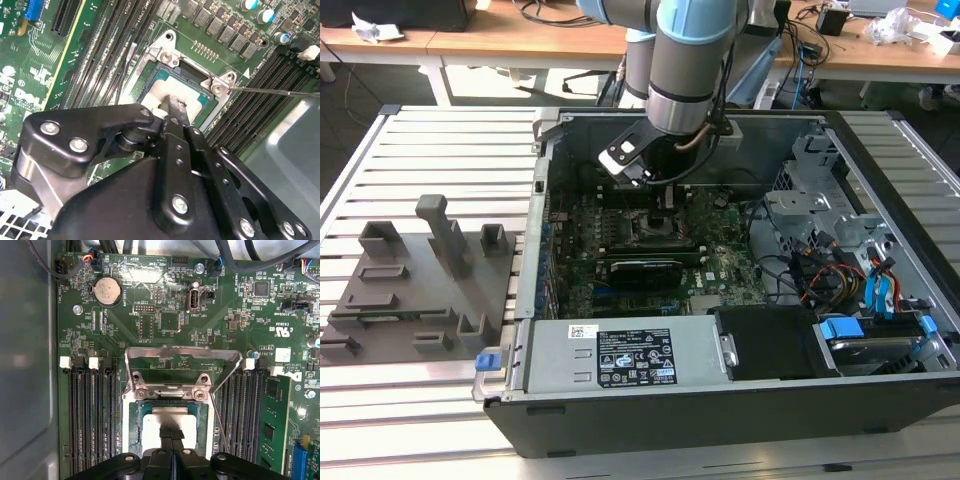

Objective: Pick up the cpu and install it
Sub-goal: 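Place the cpu into insertion slot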

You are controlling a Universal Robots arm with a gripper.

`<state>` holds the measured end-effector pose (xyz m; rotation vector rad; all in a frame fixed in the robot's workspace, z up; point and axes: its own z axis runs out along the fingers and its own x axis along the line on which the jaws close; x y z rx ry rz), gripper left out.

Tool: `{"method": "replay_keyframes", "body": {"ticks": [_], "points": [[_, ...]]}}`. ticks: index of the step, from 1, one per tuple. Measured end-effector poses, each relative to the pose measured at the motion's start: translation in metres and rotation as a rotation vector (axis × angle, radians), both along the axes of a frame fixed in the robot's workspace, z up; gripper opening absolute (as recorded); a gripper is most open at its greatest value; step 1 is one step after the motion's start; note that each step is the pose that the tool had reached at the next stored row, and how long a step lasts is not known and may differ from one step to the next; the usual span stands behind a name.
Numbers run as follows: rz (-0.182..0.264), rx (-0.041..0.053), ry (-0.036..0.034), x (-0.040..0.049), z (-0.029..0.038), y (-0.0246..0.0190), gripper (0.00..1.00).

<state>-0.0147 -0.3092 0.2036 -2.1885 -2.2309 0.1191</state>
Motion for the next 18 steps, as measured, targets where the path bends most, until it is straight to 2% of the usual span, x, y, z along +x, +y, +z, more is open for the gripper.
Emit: {"method": "replay_keyframes", "body": {"ticks": [1,2,3,5,7,12,18], "points": [[0.000,0.0029,-0.0016,0.0089,0.0012,0.0006,0.11],[0.000,-0.0007,-0.0004,0.0093,0.0103,0.0003,0.11],[0.000,-0.0027,-0.0003,0.0096,0.0163,0.0002,0.11],[0.000,-0.0060,-0.0003,0.0098,0.0241,0.0002,0.11],[0.000,-0.0166,-0.0003,0.0099,0.0363,0.0002,0.11],[0.000,-0.0274,-0.0002,0.0099,0.0520,0.0002,0.11],[0.000,-0.0302,-0.0002,0.0099,0.0666,0.0003,0.11]]}}
